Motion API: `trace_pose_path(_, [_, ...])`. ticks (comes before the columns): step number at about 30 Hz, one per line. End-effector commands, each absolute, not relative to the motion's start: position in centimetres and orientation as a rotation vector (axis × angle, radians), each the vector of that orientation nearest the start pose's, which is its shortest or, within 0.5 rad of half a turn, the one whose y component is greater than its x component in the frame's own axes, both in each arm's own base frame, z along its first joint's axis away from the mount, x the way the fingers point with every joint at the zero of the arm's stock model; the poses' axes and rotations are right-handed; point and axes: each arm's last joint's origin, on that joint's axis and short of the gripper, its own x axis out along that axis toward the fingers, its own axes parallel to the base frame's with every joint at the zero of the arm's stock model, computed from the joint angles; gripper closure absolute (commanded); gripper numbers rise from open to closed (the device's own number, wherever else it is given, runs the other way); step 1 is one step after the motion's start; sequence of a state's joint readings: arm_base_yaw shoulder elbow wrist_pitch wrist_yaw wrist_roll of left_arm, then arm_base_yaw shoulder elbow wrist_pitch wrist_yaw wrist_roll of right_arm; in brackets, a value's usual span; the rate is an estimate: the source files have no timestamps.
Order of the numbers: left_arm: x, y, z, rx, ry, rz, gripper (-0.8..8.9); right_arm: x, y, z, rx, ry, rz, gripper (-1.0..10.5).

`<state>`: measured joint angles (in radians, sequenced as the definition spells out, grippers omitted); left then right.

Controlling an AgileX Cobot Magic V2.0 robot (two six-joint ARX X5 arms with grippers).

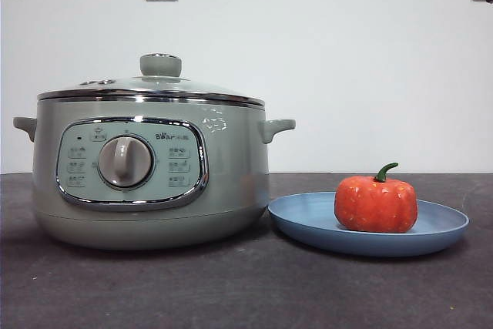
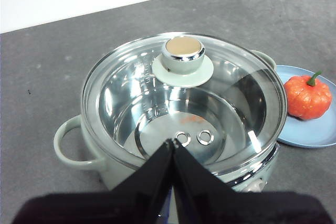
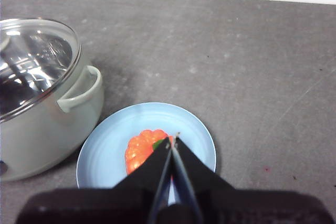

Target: Take the pumpkin out from the steamer,put the pumpkin in the blue plate,close the lid

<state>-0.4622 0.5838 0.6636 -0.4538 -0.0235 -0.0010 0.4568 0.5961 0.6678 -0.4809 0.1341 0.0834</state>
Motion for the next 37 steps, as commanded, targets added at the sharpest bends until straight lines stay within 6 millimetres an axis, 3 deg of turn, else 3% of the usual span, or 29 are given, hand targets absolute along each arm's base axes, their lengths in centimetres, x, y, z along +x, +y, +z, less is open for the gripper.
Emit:
trace_pose_path(1, [10.6, -5.0, 29.7, 0.105, 0.324, -0.415, 8.17, 11.8, 5.4, 28.9, -0.031, 0.413, 0.296, 9.5])
trace_pose_path(5, [9.0, -3.6, 30.1, 0.101, 0.248, -0.365, 8.17, 11.8, 5.4, 28.9, -0.032, 0.413, 0.296, 9.5])
trace_pose_path(9, [7.9, -2.2, 28.7, 0.072, 0.165, -0.254, 8.17, 11.8, 5.4, 28.9, -0.031, 0.413, 0.296, 9.5])
trace_pose_path(19, [8.8, -0.6, 19.4, -0.012, 0.116, -0.060, 8.17, 11.8, 5.4, 28.9, -0.031, 0.413, 0.296, 9.5])
trace_pose_path(25, [9.5, -0.6, 15.9, -0.036, 0.142, -0.042, 8.17, 11.8, 5.4, 28.9, -0.031, 0.413, 0.296, 9.5])
trace_pose_path(37, [9.6, -0.6, 14.6, -0.042, 0.187, -0.041, 8.17, 11.8, 5.4, 28.9, -0.031, 0.413, 0.296, 9.5])
